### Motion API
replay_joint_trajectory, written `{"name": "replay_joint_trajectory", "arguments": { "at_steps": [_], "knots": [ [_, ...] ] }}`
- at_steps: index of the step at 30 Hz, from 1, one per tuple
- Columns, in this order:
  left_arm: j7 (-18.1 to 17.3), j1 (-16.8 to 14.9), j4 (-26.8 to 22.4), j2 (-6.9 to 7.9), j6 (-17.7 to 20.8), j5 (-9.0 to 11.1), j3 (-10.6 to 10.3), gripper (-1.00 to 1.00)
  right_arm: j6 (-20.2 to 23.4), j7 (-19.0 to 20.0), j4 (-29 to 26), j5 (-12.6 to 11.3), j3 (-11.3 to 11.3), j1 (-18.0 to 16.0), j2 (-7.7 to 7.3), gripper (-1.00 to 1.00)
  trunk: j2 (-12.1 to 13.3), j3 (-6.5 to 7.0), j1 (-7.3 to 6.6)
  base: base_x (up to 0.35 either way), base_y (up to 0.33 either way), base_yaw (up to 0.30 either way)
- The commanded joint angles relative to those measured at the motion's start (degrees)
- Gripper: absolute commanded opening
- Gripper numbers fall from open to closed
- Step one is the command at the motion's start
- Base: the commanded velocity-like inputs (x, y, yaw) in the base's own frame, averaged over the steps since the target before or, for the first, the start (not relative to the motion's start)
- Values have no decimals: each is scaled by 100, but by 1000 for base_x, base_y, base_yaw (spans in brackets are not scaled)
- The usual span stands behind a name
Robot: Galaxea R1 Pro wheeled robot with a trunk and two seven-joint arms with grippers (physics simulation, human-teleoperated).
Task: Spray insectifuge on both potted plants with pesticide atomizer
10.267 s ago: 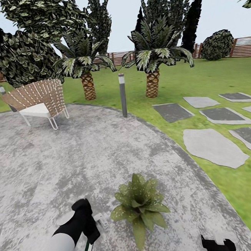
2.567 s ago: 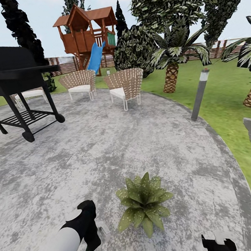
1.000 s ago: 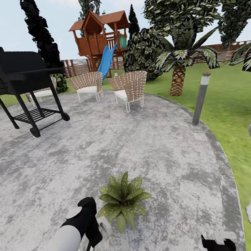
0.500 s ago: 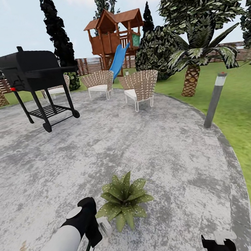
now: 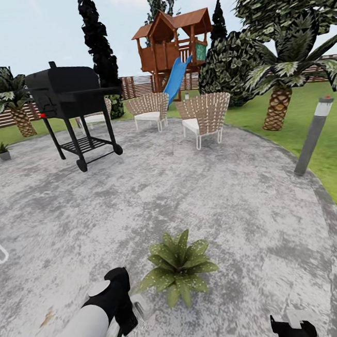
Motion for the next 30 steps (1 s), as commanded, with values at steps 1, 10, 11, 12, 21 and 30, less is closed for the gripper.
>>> {"name": "replay_joint_trajectory", "arguments": {
  "at_steps": [1,10,11,12,21,30],
  "knots": [
    [-27,3,8,-9,46,-41,48,-100,-20,-28,6,60,-31,-4,-1,100,-2,-5,-1,0,0,99],
    [6,172,24,-24,26,0,50,-100,-31,3,-31,99,9,-35,11,100,-3,-5,-1,3,-18,13],
    [-27,205,-9,9,57,-37,80,-100,-30,-29,2,65,-28,-2,-21,100,-3,-5,-1,0,0,0],
    [-59,217,-41,42,87,-74,102,-100,-29,-61,16,31,-66,31,-14,100,-3,-5,-1,0,0,0],
    [-349,217,-88,102,367,-377,101,-100,-28,-336,18,-75,-240,57,-15,100,-3,-5,-1,-243,0,0],
    [-346,219,-742,-31,685,-422,117,-100,-28,-318,26,-42,-216,57,-6,100,-3,-5,-1,-337,-2,0]
  ]
}}
